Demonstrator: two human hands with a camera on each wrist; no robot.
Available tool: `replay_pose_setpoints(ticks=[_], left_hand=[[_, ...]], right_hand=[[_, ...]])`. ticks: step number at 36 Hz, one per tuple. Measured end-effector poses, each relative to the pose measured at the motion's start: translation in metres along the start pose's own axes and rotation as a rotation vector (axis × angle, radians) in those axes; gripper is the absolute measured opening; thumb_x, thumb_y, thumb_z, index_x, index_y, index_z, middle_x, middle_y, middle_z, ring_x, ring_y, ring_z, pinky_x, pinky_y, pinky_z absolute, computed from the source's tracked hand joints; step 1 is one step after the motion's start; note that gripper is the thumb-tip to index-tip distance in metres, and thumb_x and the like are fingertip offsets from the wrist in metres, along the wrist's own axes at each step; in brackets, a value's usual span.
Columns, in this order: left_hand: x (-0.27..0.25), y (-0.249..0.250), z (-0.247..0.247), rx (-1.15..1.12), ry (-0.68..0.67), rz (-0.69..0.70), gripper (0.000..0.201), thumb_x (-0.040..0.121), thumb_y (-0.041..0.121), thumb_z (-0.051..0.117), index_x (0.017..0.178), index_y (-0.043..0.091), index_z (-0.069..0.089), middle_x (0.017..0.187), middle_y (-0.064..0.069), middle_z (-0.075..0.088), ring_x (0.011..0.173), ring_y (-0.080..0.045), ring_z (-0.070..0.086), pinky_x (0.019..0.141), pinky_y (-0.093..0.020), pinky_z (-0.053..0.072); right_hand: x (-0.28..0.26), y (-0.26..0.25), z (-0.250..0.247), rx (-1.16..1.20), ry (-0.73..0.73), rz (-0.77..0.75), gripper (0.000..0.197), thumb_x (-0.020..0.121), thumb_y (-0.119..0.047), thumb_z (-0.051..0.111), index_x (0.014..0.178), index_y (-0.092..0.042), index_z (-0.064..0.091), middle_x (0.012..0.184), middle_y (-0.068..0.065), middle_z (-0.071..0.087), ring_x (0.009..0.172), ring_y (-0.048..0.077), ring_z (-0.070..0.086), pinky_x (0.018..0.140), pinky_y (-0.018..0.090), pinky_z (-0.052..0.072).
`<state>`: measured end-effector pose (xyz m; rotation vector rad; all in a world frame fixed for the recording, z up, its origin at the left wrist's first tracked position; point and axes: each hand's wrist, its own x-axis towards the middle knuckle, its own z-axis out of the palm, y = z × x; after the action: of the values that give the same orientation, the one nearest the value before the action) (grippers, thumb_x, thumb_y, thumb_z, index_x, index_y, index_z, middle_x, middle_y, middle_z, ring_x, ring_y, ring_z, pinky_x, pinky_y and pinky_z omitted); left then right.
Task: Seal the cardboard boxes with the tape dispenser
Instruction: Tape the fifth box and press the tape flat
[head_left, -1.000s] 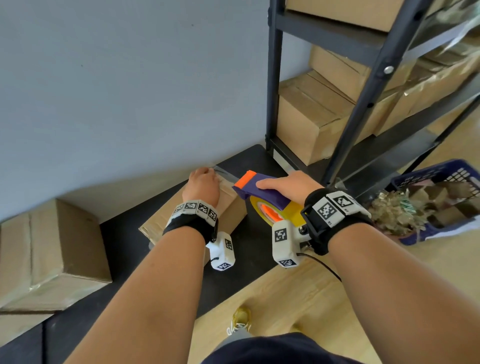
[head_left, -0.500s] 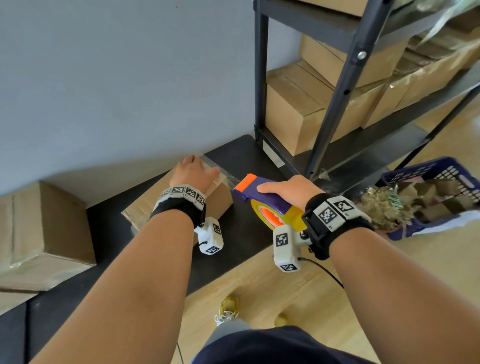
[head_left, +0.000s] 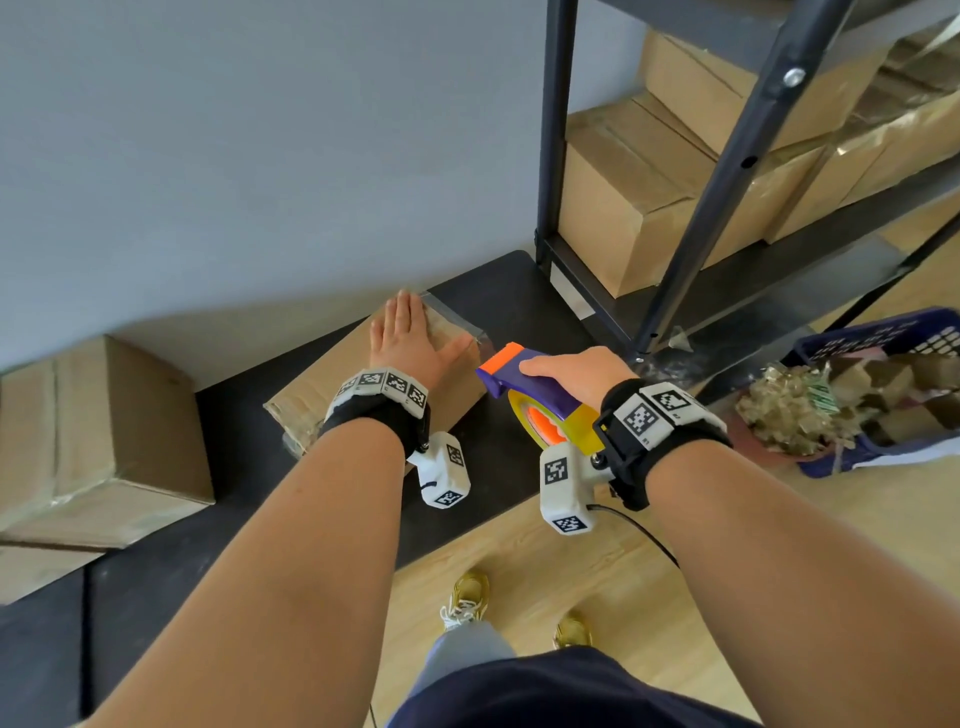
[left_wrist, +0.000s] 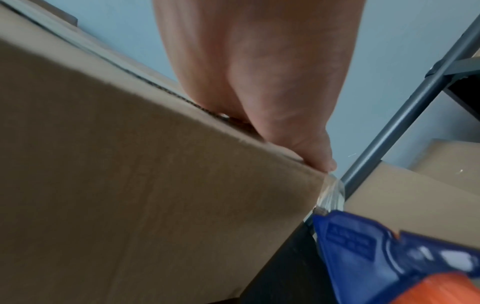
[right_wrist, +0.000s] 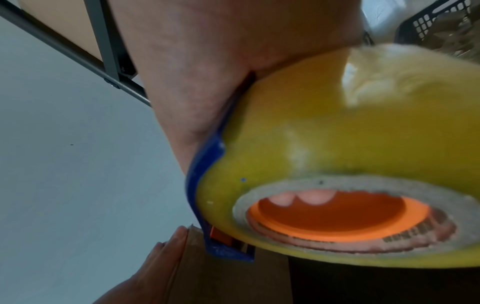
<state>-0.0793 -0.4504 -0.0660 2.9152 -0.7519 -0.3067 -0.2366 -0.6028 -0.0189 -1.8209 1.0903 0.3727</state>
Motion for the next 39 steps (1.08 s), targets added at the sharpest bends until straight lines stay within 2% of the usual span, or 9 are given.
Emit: replay_pose_setpoints(ticks=[10, 16, 21, 25, 30, 32, 34, 36, 39], left_hand=[[-0.003, 0.002, 0.003, -0.008, -0.011, -0.003, 0.093, 0.089, 0.071, 0.026, 0.153, 0.012, -0.01, 0.161, -0.003, -0.012, 0.147, -0.019, -0.012, 0.119, -0.04, -0.007], [0.0, 0.002, 0.004, -0.027, -0.03, 0.0, 0.093, 0.089, 0.072, 0.024, 0.153, 0.013, -0.01, 0.16, -0.003, -0.014, 0.147, -0.018, -0.015, 0.119, -0.041, -0.008], [-0.001, 0.002, 0.004, -0.023, -0.039, -0.002, 0.092, 0.09, 0.071, 0.023, 0.152, 0.013, -0.011, 0.16, -0.002, -0.016, 0.146, -0.017, -0.017, 0.119, -0.041, -0.009], [-0.001, 0.001, 0.003, -0.021, -0.048, -0.004, 0.091, 0.09, 0.071, 0.022, 0.152, 0.013, -0.013, 0.16, -0.002, -0.017, 0.146, -0.017, -0.018, 0.119, -0.041, -0.01], [-0.006, 0.004, 0.005, -0.022, -0.022, -0.014, 0.091, 0.089, 0.073, 0.017, 0.152, 0.014, -0.012, 0.16, -0.001, -0.017, 0.146, -0.016, -0.018, 0.119, -0.041, -0.009], [-0.007, 0.005, 0.005, -0.018, -0.013, -0.014, 0.098, 0.084, 0.079, 0.015, 0.152, 0.014, -0.012, 0.16, -0.001, -0.017, 0.146, -0.016, -0.018, 0.119, -0.041, -0.009], [-0.008, 0.006, 0.006, -0.01, -0.001, -0.017, 0.105, 0.08, 0.084, 0.017, 0.153, 0.013, -0.01, 0.16, -0.001, -0.017, 0.146, -0.017, -0.018, 0.119, -0.041, -0.009], [-0.008, 0.006, 0.006, -0.005, 0.007, -0.016, 0.108, 0.078, 0.085, 0.019, 0.152, 0.013, -0.011, 0.16, -0.001, -0.017, 0.146, -0.017, -0.019, 0.119, -0.042, -0.009], [-0.01, 0.006, 0.007, -0.012, 0.016, -0.016, 0.112, 0.076, 0.085, 0.028, 0.152, 0.014, -0.013, 0.159, -0.001, -0.018, 0.145, -0.017, -0.02, 0.119, -0.042, -0.01]], right_hand=[[0.017, -0.016, 0.005, 0.01, -0.046, 0.029, 0.066, 0.084, -0.054, 0.067, 0.131, -0.011, 0.05, 0.117, 0.01, 0.058, 0.102, 0.021, 0.057, 0.081, 0.03, 0.043], [0.02, -0.026, -0.002, 0.034, -0.101, 0.011, 0.056, 0.088, -0.049, 0.065, 0.126, -0.009, 0.057, 0.119, 0.013, 0.062, 0.101, 0.023, 0.06, 0.082, 0.03, 0.044], [0.017, -0.026, -0.004, 0.093, -0.268, -0.027, 0.03, 0.097, -0.042, 0.054, 0.101, -0.015, 0.065, 0.114, 0.018, 0.068, 0.101, 0.03, 0.063, 0.106, 0.044, 0.045], [0.022, -0.016, -0.003, 0.151, -0.332, 0.004, 0.035, 0.093, -0.047, 0.056, 0.1, -0.014, 0.067, 0.102, 0.017, 0.07, 0.092, 0.029, 0.064, 0.107, 0.049, 0.045], [0.021, -0.016, -0.006, -0.072, -0.269, -0.053, 0.028, 0.098, -0.043, 0.051, 0.107, -0.02, 0.064, 0.118, 0.015, 0.066, 0.111, 0.032, 0.062, 0.104, 0.043, 0.045], [0.027, -0.009, -0.007, -0.124, -0.159, 0.014, 0.038, 0.089, -0.05, 0.062, 0.107, -0.017, 0.063, 0.112, 0.01, 0.064, 0.102, 0.027, 0.062, 0.089, 0.035, 0.048], [0.03, 0.0, -0.008, -0.154, -0.053, 0.057, 0.051, 0.083, -0.055, 0.068, 0.109, -0.013, 0.058, 0.104, 0.009, 0.06, 0.089, 0.023, 0.058, 0.078, 0.032, 0.042], [0.034, 0.007, -0.006, -0.151, -0.003, 0.05, 0.052, 0.084, -0.059, 0.065, 0.107, -0.013, 0.056, 0.099, 0.008, 0.056, 0.082, 0.022, 0.053, 0.077, 0.03, 0.038], [0.034, 0.01, -0.002, -0.106, 0.025, 0.026, 0.049, 0.088, -0.055, 0.062, 0.109, -0.011, 0.057, 0.101, 0.009, 0.053, 0.09, 0.025, 0.05, 0.079, 0.03, 0.035]])
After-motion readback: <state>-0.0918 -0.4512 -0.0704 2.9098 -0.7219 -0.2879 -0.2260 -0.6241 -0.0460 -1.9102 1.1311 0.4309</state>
